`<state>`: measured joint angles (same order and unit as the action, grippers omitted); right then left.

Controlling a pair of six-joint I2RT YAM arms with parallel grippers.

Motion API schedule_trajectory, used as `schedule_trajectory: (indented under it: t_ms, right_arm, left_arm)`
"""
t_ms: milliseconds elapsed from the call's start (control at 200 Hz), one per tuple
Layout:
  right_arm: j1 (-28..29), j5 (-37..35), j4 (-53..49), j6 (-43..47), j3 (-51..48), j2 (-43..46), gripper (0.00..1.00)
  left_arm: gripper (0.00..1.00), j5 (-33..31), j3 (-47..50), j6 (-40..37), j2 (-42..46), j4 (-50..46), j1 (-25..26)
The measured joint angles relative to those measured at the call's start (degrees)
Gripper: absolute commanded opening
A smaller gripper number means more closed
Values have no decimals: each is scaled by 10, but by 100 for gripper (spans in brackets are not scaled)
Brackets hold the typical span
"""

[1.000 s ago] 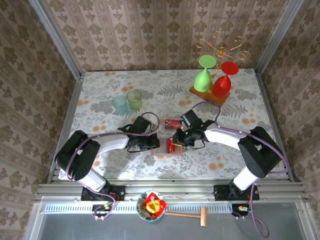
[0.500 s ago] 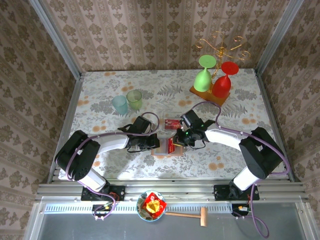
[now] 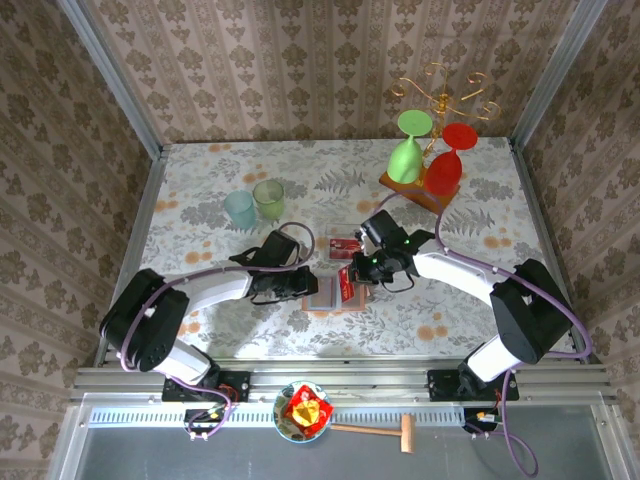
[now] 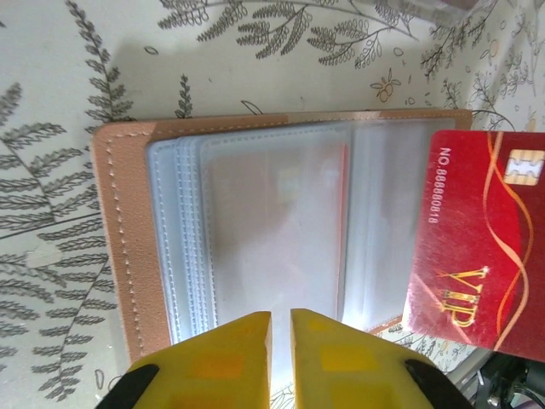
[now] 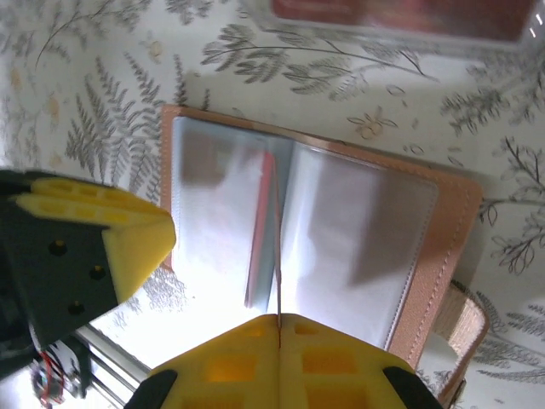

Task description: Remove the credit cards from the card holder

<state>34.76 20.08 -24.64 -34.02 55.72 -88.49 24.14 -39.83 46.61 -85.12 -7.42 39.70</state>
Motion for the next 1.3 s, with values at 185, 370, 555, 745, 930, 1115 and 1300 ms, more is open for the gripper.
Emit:
schedule_trajectory:
  t_ms: [185,370,555,745,930,1115,1300]
  right_arm:
    - [0,-17,-82,140,84,-24,0]
    - [0,-35,-153,321,132,-44,0]
    - [0,-49,-229,491,177,-70,0]
    - [0,-73,-296,616,245,-118,0]
    - [0,-100,-344,693,309,-174,0]
    - [0,-118,-387,742,383,-218,0]
    - [-5,-135,-422,770,456,-267,0]
  left_arm:
    - [23,0,10,-4,25,-1,-16]
    - [24,-2,34,-8,60,-8,-32]
    - [25,-6,51,-10,89,-14,-43]
    - [25,-12,80,-12,126,-17,-63]
    - [27,-17,99,-12,155,-21,-79]
    - [29,-19,99,-13,166,-24,-87]
    - [29,-21,99,-13,167,-30,-94]
